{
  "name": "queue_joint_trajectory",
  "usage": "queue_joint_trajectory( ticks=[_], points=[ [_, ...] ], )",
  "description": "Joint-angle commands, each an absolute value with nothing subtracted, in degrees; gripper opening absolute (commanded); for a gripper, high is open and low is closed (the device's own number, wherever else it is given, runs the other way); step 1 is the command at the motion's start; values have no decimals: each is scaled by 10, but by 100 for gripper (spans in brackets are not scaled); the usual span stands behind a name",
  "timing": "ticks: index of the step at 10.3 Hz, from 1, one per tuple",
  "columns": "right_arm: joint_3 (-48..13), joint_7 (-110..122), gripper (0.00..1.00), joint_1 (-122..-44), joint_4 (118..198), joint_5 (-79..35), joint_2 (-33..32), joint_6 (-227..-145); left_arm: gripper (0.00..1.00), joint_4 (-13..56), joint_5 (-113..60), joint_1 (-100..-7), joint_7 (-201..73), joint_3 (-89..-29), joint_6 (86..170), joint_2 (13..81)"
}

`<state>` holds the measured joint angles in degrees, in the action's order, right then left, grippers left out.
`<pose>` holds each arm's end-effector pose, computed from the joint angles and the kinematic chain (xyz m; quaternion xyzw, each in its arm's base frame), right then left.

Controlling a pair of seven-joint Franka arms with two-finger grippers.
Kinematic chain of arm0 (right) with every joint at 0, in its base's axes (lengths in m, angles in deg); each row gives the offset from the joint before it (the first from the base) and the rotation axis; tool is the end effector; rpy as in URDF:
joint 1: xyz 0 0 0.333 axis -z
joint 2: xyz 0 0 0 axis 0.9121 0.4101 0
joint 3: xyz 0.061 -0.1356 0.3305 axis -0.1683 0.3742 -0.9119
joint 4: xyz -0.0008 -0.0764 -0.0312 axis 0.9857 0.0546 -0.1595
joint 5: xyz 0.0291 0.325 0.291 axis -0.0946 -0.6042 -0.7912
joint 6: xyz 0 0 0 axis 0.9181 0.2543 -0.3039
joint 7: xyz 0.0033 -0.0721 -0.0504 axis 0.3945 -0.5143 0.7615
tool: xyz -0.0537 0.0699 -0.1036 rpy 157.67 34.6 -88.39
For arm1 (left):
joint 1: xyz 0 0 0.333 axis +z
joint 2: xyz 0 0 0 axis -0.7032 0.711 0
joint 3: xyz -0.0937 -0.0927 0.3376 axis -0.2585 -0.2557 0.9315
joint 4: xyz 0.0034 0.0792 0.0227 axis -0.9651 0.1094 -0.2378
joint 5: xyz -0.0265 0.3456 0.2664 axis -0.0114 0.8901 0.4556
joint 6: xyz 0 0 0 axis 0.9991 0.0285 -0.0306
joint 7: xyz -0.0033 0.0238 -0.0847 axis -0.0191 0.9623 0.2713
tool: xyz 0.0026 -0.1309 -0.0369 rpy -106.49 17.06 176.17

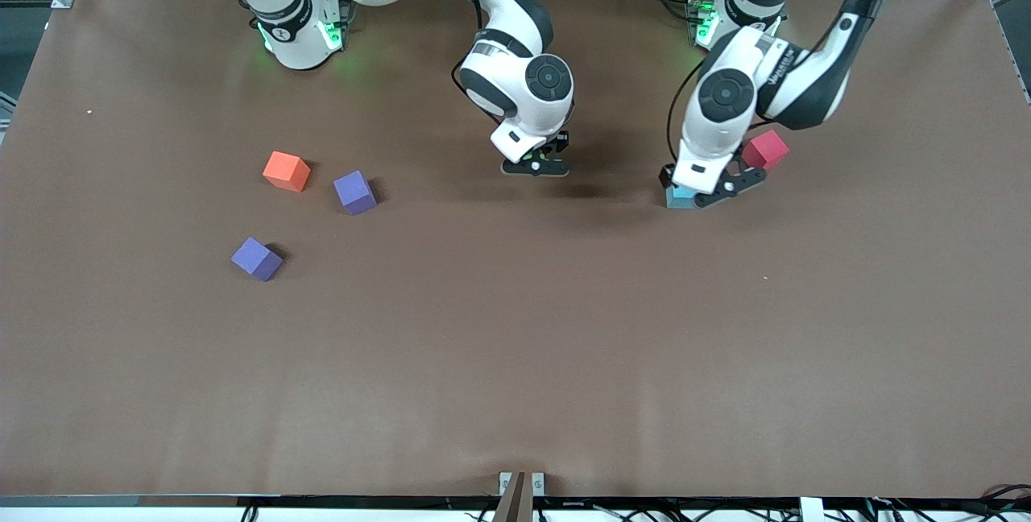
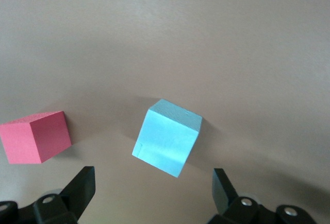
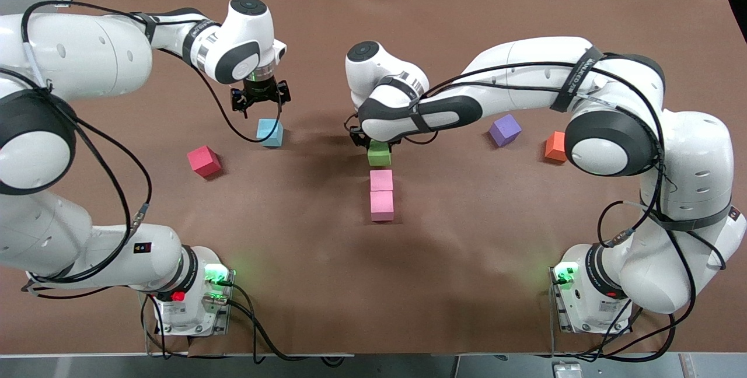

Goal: Arrange blocks into number 1
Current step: 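Place the green cube below lavender with the right gripper while the left grasps cyan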

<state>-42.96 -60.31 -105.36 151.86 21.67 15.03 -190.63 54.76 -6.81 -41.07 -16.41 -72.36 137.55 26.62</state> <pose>0.3997 0.6115 0.2086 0.9946 -0.0059 -0.0950 0.0413 0.4639 -0.2355 0.2748 -0.9807 -0.1623 0.0451 0.0989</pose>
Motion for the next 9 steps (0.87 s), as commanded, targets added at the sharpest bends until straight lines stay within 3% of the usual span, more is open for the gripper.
queue_joint_trajectory(
  ticks=[1, 3, 4, 6, 9],
  points=[
    [-435, -607, 0, -1056, 1529, 229, 154, -1918, 100, 573, -96, -391, -237, -728, 1419, 256],
    [-435, -608, 2, -1056, 1535, 233, 154, -1922, 100, 571, -99, -385, -294, -728, 1435, 265],
    [-435, -608, 13, -1057, 1535, 233, 154, -1924, 100, 571, -109, -379, -303, -728, 1457, 276],
    [-435, -623, 100, -1056, 1536, 230, 155, -1927, 100, 570, -109, -367, -315, -728, 1480, 308],
    [-443, -623, 100, -1049, 1531, 230, 151, -1915, 100, 570, -110, -359, -315, -728, 1485, 328]
  ],
)
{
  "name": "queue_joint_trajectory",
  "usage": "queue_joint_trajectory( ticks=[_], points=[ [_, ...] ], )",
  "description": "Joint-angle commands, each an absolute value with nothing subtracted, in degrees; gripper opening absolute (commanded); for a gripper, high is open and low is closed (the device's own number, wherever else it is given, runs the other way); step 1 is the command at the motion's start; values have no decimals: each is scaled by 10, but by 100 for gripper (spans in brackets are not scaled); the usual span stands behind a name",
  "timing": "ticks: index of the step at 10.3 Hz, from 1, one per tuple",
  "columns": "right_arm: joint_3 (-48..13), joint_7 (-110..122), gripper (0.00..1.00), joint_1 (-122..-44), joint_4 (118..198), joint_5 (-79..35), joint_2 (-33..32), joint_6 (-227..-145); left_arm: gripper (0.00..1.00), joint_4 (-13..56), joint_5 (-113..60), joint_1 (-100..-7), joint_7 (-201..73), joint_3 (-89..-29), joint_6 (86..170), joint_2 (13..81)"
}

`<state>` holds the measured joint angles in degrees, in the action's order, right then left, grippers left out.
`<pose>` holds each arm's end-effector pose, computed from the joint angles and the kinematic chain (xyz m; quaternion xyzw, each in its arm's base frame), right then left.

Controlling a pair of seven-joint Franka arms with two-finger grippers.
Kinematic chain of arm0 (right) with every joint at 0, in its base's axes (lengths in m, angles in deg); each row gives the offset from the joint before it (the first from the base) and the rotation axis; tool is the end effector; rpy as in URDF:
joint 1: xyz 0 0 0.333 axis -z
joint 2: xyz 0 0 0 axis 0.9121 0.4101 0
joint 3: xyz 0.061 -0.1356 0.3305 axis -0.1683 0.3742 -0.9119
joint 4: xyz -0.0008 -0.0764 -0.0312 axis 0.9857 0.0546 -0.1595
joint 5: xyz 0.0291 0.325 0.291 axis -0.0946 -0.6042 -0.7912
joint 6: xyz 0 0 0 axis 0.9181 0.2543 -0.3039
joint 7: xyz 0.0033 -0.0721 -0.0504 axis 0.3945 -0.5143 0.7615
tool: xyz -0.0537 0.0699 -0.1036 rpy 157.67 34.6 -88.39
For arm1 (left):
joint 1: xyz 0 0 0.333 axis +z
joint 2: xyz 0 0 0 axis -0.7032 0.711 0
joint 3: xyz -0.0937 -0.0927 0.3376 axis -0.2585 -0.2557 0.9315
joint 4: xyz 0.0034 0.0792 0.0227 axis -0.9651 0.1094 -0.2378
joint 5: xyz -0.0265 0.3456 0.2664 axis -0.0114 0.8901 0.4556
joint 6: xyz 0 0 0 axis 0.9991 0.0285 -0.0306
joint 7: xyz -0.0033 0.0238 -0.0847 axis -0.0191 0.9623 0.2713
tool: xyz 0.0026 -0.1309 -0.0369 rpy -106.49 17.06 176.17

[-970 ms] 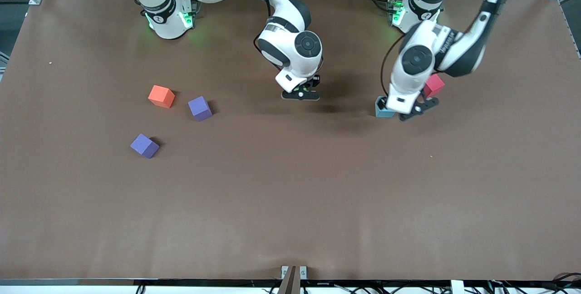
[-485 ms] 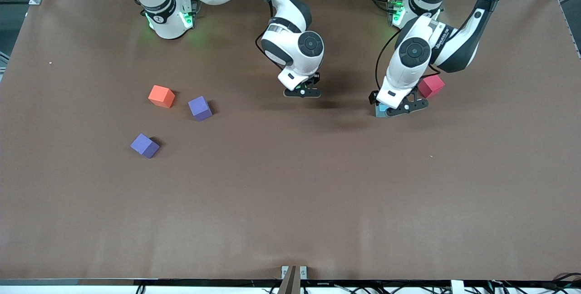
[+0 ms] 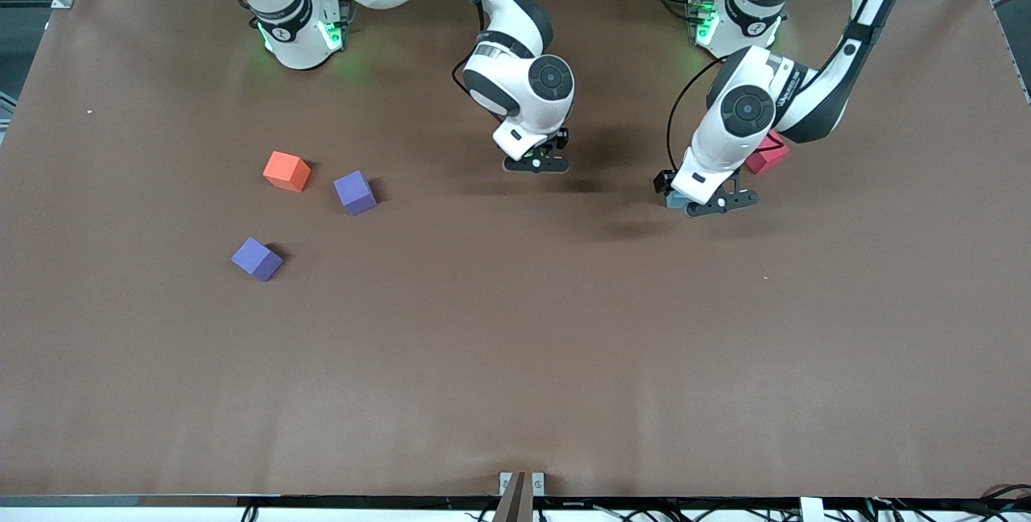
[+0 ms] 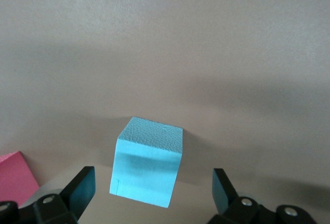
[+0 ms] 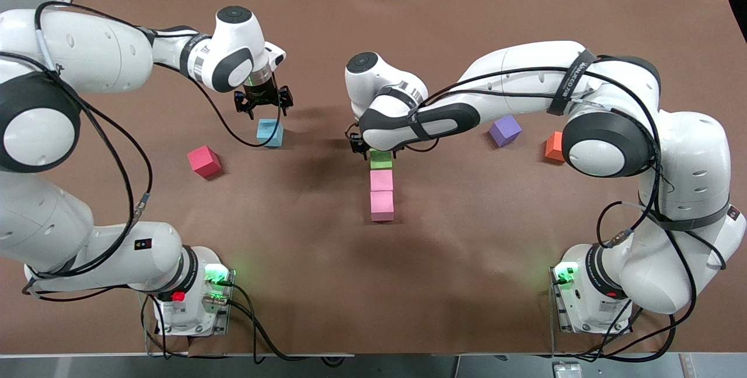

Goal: Arrange blocks into number 1
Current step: 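Place the green cube below lavender with the right gripper while the left grasps cyan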

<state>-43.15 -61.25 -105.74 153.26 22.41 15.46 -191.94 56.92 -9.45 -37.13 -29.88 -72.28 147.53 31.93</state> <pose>0.3887 0.6110 0.1947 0.9944 -0.0045 -0.0943 0.0466 0.4775 -0.2132 0.2293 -0.9934 -0.0916 0.0607 0.0342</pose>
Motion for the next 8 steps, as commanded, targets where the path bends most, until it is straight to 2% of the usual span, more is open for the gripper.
queue_joint_trajectory(
  ticks=[1, 3, 6, 8],
  points=[
    [-444, -620, 100, -1046, 1517, 231, 146, -1892, 100, 575, -110, -356, -315, -728, 1493, 334],
    [-444, -593, 100, -1011, 1460, 230, 140, -1819, 100, 577, -110, -350, -315, -728, 1494, 348],
    [-441, -489, 100, -924, 1456, 228, 98, -1803, 100, 580, -108, -347, -317, -728, 1495, 363],
    [-440, -418, 100, -860, 1459, 228, 81, -1760, 100, 594, -104, -345, -316, -728, 1517, 377]
  ],
)
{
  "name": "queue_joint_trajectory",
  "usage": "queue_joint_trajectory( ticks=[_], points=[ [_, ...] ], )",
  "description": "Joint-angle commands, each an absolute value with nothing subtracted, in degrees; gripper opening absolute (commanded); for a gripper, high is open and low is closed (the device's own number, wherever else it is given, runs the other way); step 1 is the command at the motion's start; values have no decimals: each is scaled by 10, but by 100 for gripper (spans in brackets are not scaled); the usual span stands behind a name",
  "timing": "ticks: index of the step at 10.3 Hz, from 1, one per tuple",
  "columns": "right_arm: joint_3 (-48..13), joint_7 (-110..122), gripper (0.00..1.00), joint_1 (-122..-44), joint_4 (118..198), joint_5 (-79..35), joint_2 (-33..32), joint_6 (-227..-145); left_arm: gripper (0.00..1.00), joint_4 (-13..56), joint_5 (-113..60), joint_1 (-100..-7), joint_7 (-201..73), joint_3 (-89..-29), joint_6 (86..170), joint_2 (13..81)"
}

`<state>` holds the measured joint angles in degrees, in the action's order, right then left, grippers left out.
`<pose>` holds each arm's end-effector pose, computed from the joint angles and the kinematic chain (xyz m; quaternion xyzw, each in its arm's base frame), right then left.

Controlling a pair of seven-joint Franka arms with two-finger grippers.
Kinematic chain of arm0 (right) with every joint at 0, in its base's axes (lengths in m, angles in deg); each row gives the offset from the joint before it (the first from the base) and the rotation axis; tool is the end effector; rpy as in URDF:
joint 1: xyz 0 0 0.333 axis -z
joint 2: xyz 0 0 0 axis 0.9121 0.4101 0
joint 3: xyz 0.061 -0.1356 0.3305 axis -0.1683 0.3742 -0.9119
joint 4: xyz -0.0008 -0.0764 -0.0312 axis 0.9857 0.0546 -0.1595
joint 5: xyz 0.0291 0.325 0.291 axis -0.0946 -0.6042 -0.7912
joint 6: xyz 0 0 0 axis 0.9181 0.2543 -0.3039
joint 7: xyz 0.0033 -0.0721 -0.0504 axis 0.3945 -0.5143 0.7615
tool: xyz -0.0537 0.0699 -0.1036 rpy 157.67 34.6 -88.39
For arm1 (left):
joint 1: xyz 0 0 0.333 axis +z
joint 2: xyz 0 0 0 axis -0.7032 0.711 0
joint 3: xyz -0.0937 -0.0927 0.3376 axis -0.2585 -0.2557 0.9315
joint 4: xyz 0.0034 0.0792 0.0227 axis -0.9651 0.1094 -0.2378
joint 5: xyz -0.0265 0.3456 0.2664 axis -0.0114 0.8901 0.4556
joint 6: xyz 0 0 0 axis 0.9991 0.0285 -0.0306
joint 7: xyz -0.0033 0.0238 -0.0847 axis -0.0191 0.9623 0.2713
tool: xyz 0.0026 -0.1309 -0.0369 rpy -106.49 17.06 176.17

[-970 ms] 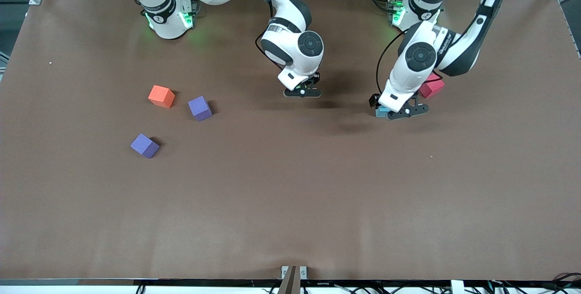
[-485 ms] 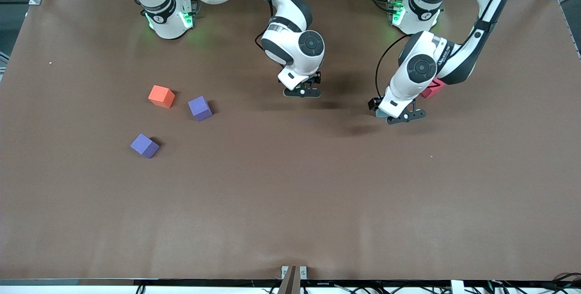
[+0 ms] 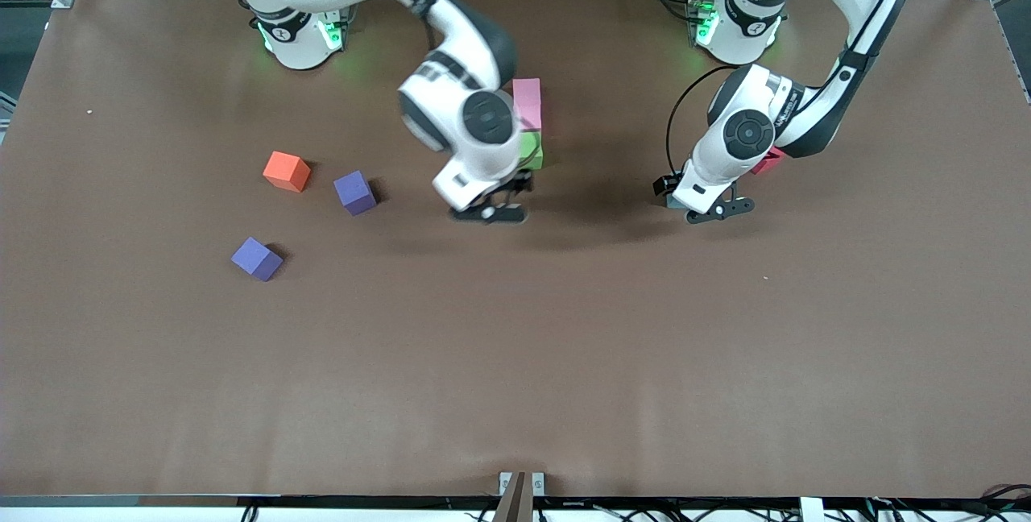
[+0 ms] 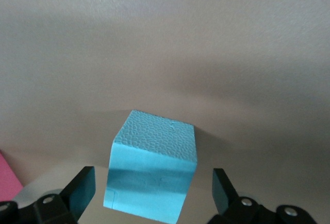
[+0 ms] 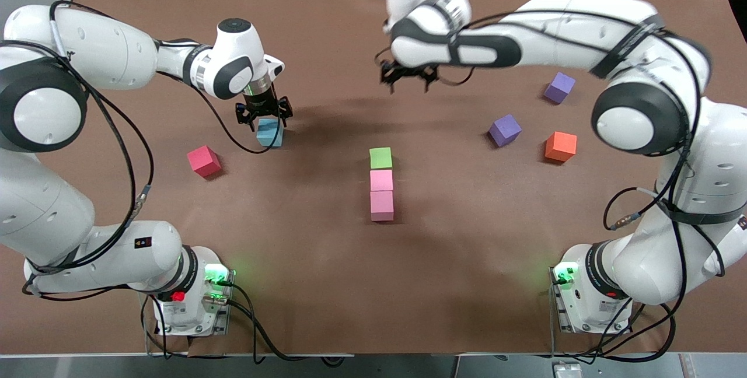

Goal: Arrange blocks into number 1
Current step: 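Place the green cube below lavender with the right gripper while the left grasps cyan, then grasp the blue-violet cube with the right gripper while the left gripper carries cyan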

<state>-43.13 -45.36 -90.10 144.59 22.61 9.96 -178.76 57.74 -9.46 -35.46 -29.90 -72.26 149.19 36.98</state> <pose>0.5681 0.4842 0.3160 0.9960 -0.0079 -0.0832 0.0329 0.4701 -0.2009 0.1873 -0.9893 -0.1039 0.0994 0.0260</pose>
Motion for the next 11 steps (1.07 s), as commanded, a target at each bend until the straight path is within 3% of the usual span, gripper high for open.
queue_joint_trajectory(
  ticks=[1, 2, 5, 8, 11],
  points=[
    [-438, -407, 100, -835, 1463, 229, 67, -1730, 98, 602, -103, -345, -316, -728, 1519, 378],
    [-428, -377, 100, -817, 1483, 230, 42, -1715, 91, 611, -102, -345, -316, -729, 1519, 378],
    [-376, -184, 100, -788, 1602, 229, -36, -1730, 50, 615, -98, -347, -319, -729, 1522, 378],
    [-376, -93, 100, -741, 1788, 228, -100, -1888, 41, 609, -85, -358, -323, -730, 1520, 378],
    [-376, -23, 100, -724, 1885, 231, -105, -1998, 41, 583, -84, -393, -286, -730, 1500, 373]
  ],
)
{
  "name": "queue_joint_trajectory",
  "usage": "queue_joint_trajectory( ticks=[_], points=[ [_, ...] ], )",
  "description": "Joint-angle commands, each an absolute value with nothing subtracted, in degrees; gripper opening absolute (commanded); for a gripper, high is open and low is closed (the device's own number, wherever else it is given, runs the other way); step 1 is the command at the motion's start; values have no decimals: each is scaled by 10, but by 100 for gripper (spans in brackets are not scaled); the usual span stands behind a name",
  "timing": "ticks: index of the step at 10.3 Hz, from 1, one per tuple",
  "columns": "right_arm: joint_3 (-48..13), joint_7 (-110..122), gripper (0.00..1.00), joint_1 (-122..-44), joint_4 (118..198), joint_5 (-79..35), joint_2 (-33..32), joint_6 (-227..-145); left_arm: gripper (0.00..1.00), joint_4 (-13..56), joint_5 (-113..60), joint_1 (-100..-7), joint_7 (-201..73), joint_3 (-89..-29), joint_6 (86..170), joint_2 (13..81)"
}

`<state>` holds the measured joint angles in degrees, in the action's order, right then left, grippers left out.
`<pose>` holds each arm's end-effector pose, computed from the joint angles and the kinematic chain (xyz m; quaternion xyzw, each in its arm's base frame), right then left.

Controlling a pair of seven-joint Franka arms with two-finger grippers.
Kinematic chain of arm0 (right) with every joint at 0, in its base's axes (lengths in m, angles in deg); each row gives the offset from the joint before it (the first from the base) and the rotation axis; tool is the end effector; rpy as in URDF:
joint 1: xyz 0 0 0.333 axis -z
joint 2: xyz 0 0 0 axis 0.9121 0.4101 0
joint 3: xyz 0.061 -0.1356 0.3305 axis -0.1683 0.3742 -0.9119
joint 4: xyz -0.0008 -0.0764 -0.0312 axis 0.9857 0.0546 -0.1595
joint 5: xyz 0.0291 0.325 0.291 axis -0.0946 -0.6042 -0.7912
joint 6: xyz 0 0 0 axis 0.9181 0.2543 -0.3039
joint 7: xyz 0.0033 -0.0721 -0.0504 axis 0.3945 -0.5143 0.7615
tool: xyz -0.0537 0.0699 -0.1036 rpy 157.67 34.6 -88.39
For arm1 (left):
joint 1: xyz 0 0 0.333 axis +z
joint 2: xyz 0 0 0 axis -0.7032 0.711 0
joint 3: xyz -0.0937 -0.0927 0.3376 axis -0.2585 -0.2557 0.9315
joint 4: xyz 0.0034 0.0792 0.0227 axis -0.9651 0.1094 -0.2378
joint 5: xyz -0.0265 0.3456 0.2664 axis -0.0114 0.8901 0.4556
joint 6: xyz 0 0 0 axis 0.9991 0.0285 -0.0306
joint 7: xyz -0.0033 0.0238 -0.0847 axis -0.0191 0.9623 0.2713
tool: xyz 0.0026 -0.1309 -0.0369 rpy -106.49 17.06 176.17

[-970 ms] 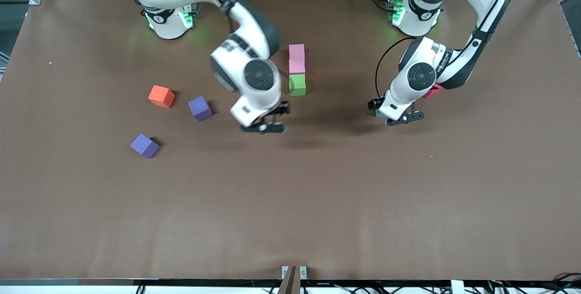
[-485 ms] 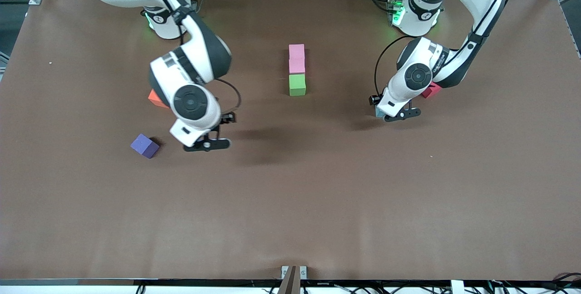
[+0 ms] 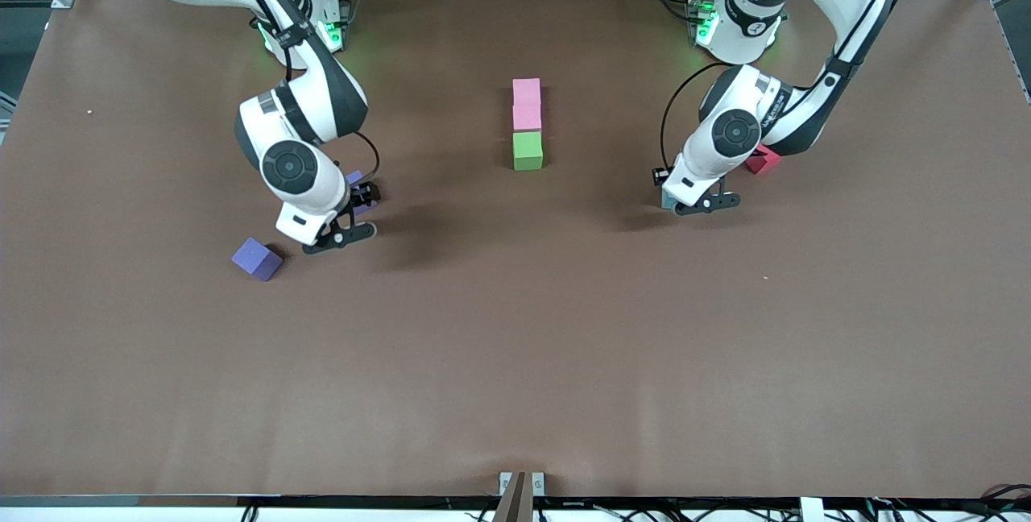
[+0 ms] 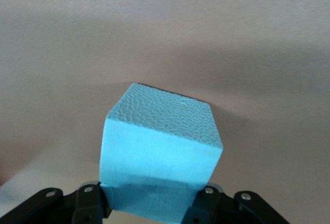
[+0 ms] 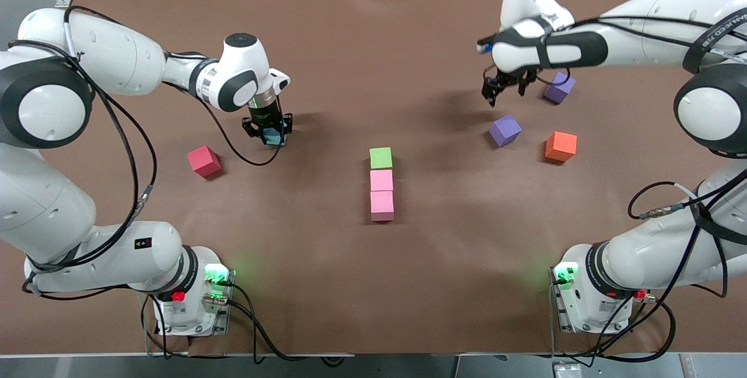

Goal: Arrange blocks into number 1
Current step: 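Grasp the blue-violet cube with the right gripper while the left gripper carries cyan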

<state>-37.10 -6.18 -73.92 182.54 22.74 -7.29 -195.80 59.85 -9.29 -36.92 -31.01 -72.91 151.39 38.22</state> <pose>0.5328 0.2116 0.2290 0.9757 0.1782 -0.1180 0.0473 0.4472 -0.2161 0.1690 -0.9910 -0.0730 0.1097 0.0230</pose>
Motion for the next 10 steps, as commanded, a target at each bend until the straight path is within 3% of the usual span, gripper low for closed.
queue_joint_trajectory(
  ticks=[1, 3, 8, 9, 10],
  points=[
    [-377, -13, 100, -722, 1899, 231, -105, -2004, 41, 556, -89, -414, -255, -730, 1474, 376],
    [-387, -12, 100, -724, 1918, 231, -105, -2012, 41, 513, -99, -433, -200, -735, 1435, 378],
    [-388, -11, 100, -724, 1957, 232, -95, -2088, 41, 510, -106, -480, -86, -780, 1432, 380],
    [-388, -8, 76, -724, 1957, 233, -95, -2088, 41, 503, -110, -501, -67, -780, 1432, 382],
    [-388, -8, 38, -724, 1956, 233, -95, -2087, 41, 496, -119, -526, -55, -780, 1432, 383]
  ],
)
